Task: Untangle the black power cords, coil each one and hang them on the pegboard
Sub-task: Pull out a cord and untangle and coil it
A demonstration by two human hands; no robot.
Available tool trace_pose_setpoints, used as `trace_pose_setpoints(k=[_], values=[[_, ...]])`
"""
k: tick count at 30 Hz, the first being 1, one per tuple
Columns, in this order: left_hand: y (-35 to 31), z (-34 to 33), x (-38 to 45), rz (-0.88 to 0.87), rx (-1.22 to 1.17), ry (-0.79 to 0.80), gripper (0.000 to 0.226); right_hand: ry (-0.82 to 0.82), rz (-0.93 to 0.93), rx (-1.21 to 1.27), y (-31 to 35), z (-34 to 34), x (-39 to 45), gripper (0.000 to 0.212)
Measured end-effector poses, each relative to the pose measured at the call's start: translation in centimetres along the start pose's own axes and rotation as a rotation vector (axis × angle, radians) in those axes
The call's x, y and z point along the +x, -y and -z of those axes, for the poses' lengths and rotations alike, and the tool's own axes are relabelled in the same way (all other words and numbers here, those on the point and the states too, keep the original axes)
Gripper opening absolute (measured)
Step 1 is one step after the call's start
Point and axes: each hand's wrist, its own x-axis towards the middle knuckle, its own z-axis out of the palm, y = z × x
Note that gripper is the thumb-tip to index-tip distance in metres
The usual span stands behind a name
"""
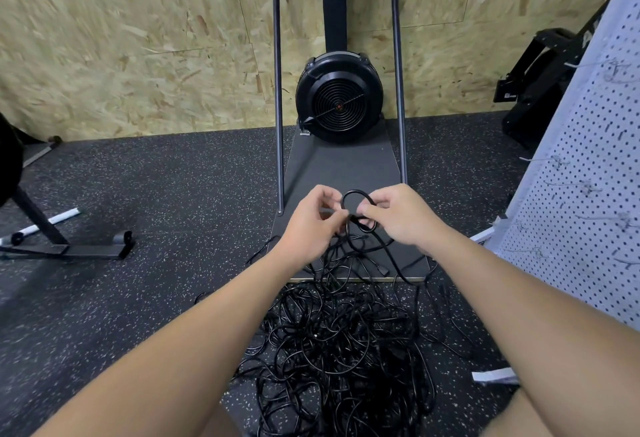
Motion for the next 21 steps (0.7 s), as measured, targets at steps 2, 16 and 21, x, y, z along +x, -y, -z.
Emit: trace_pose_setpoints(k=[2,16,21], values=[[0.3,-0.2,0.0,0.061,-0.017,-0.013,0.012,-0.01,-0.02,0.032,-0.1,0.0,-0.2,0.016],[0.8,-0.6,-0.3,0.209,-0.217,0.024,0.011,0.03,-0.044,0.034,0.9,0.2,-0.7,0.027],[-0.3,0.2,-0.3,0.253,-0.325,0.079,0.033,-0.095,-0.118,0.094,0.8,0.8,-1.0,0.022]])
